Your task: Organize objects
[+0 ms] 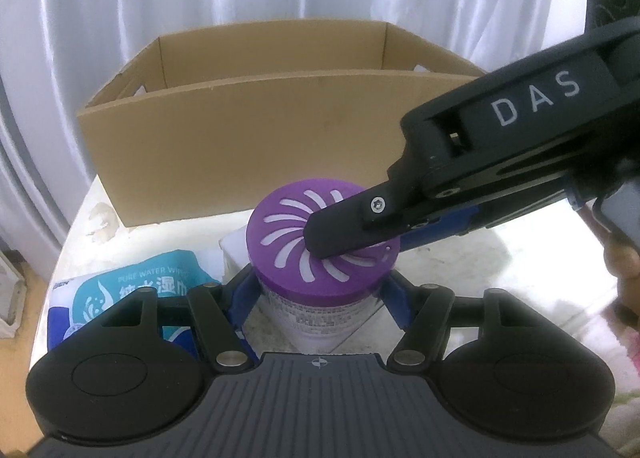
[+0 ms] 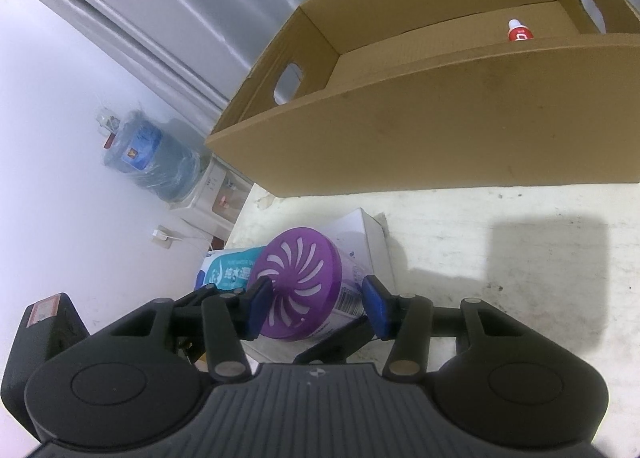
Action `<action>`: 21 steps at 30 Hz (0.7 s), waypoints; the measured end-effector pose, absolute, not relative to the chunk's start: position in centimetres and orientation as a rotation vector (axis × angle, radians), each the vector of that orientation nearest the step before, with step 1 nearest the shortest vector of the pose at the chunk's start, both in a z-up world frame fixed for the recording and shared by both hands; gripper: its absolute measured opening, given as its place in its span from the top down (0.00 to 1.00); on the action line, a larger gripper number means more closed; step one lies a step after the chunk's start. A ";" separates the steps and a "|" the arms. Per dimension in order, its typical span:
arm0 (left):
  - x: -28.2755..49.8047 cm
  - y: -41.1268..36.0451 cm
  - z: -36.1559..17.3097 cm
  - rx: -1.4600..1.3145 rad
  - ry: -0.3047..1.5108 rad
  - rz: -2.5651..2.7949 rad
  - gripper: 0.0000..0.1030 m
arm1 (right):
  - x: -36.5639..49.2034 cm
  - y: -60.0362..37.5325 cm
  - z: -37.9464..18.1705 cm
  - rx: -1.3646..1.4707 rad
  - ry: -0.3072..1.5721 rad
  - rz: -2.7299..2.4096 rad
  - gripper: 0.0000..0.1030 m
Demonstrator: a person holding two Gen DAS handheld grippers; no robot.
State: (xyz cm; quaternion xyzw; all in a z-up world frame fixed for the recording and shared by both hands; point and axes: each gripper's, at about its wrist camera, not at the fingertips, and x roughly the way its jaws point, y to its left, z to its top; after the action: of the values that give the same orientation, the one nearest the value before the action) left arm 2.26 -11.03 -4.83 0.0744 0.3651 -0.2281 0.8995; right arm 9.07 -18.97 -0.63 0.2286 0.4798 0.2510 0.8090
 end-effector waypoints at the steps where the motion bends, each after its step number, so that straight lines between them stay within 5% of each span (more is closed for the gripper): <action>1: 2.1 -11.0 -4.8 0.150 0.757 -0.471 0.37 | 9.0 -19.0 -0.6 0.489 1.026 0.536 0.50; 21: 1.6 -11.4 -4.6 0.151 0.761 -0.454 0.37 | 8.7 -19.3 -0.7 0.512 1.025 0.538 0.50</action>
State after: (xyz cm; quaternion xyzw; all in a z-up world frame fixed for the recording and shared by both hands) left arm 1.56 -11.37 -4.57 0.0732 0.3678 -0.2194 0.9007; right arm 8.65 -19.26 -0.68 0.2390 0.4789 0.2515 0.8064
